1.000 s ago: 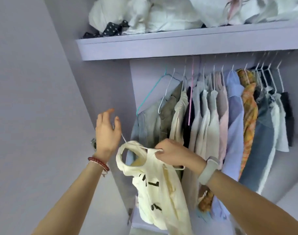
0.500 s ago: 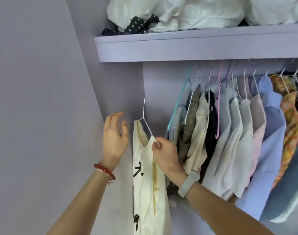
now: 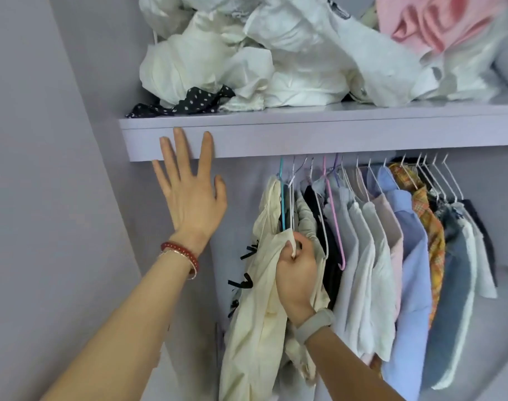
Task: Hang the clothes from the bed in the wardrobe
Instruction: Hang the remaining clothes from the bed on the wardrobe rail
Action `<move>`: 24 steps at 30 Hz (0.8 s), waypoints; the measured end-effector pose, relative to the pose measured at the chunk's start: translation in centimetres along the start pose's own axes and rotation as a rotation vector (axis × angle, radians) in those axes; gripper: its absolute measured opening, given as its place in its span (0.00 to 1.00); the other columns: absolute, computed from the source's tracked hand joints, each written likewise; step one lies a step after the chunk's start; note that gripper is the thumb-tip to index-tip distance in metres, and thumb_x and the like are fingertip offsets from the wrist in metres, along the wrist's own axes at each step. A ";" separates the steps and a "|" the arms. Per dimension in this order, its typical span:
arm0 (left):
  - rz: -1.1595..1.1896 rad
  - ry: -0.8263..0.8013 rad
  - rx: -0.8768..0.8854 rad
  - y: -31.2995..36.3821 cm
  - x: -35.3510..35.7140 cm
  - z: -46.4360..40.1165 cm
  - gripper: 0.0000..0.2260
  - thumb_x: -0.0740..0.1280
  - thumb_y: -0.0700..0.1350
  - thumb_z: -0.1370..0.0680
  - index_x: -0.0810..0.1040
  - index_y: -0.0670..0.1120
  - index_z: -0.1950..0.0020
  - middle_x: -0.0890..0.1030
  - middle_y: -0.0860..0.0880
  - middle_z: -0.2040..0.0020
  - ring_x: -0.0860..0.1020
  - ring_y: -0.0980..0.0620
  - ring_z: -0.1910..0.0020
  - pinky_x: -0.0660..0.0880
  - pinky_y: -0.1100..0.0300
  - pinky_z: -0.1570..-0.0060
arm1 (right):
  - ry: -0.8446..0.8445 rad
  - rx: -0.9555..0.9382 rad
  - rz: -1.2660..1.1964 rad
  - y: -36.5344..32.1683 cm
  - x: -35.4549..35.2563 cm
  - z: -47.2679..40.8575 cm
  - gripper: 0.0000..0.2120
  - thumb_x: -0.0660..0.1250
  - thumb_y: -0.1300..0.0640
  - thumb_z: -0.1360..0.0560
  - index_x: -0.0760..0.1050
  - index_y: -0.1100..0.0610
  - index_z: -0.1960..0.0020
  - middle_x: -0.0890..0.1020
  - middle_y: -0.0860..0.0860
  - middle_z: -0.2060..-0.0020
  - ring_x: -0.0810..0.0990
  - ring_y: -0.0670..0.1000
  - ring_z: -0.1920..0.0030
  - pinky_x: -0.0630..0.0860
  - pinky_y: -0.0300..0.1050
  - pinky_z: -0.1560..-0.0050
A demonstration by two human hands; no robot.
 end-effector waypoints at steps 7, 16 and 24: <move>-0.115 0.088 0.060 -0.9 1.0 -0.5 0.30 0.61 0.45 0.25 0.54 0.52 0.25 0.52 0.39 0.25 0.49 0.38 0.26 0.43 0.36 0.32 | -0.107 -0.104 -0.029 -0.9 4.5 0.0 0.10 0.62 0.59 0.23 0.75 0.60 0.43 0.70 0.43 0.77 0.70 0.45 0.75 0.68 0.44 0.67; -0.190 0.217 0.113 -1.8 1.9 -0.8 0.29 0.61 0.50 0.25 0.55 0.54 0.25 0.53 0.42 0.25 0.51 0.41 0.27 0.44 0.37 0.32 | -0.001 -0.049 -0.072 -2.4 8.4 -4.2 0.11 0.59 0.61 0.22 0.74 0.61 0.42 0.82 0.61 0.60 0.79 0.62 0.59 0.66 0.45 0.61; -0.222 0.244 0.113 -1.9 2.0 -0.9 0.31 0.62 0.50 0.26 0.53 0.55 0.25 0.57 0.40 0.26 0.53 0.40 0.27 0.45 0.37 0.33 | -0.170 0.081 0.203 -1.4 10.3 -5.5 0.12 0.54 0.58 0.20 0.70 0.59 0.40 0.81 0.61 0.51 0.77 0.62 0.49 0.69 0.49 0.58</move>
Point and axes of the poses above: each hand's wrist, its own z-axis away from the middle knuckle, its own x-axis out of the palm, y = z × x, the point moved 6 cm from there along -z, towards the middle knuckle
